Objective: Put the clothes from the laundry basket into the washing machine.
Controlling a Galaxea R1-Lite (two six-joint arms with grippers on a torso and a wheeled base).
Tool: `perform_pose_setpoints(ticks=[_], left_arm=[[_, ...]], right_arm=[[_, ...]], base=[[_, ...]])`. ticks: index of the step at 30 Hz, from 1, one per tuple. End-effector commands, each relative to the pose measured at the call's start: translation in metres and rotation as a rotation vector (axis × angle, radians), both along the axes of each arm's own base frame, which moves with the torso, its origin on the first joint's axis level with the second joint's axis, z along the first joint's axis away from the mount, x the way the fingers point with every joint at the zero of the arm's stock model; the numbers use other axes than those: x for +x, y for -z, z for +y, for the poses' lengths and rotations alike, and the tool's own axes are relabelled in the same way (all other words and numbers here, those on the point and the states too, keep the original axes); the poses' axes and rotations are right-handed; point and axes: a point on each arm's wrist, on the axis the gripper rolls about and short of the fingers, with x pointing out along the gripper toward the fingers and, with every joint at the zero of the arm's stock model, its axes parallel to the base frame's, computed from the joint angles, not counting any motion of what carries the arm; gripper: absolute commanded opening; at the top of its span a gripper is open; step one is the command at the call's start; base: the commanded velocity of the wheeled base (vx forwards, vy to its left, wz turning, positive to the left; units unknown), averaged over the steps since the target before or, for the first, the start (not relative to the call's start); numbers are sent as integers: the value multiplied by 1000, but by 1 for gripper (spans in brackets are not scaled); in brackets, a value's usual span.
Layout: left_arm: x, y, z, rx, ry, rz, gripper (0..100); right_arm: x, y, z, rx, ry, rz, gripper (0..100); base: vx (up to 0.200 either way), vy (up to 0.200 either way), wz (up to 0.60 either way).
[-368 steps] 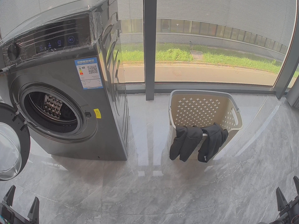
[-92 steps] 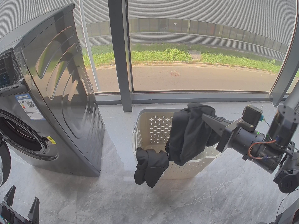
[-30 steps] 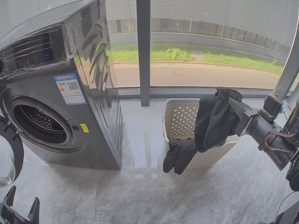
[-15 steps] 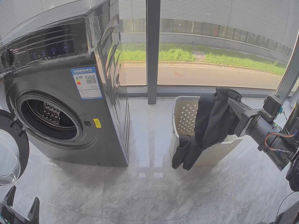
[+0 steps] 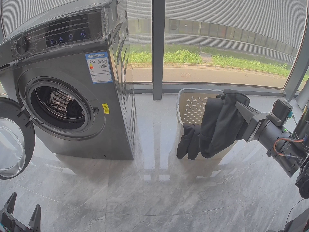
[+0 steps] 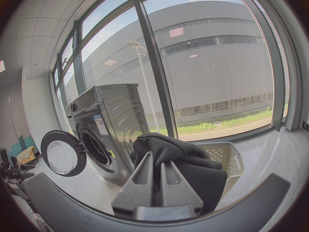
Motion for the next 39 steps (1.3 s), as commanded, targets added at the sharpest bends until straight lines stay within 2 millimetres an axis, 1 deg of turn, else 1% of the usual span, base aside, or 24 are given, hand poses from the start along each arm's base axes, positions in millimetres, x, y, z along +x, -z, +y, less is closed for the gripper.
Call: perform_pose_setpoints(ticks=[1,20,23,33,39], left_arm=[[0,4,0,0,0,-1,100],[0,4,0,0,0,-1,100],[0,4,0,0,0,-1,100],[0,4,0,0,0,-3,100],[0,4,0,2,0,-1,100]], right_arm=[[-1,1,1,-2,-7,2,0],[-6,3,7,-7,-44,10,0],[-11,3,12,-3,-75,10,0],[-14,5,13,1,-99,-2,0],[-13,6,13,-1,-95,2,0]], base=[[0,200,0],[0,200,0],[0,200,0],[0,200,0],[0,0,0]])
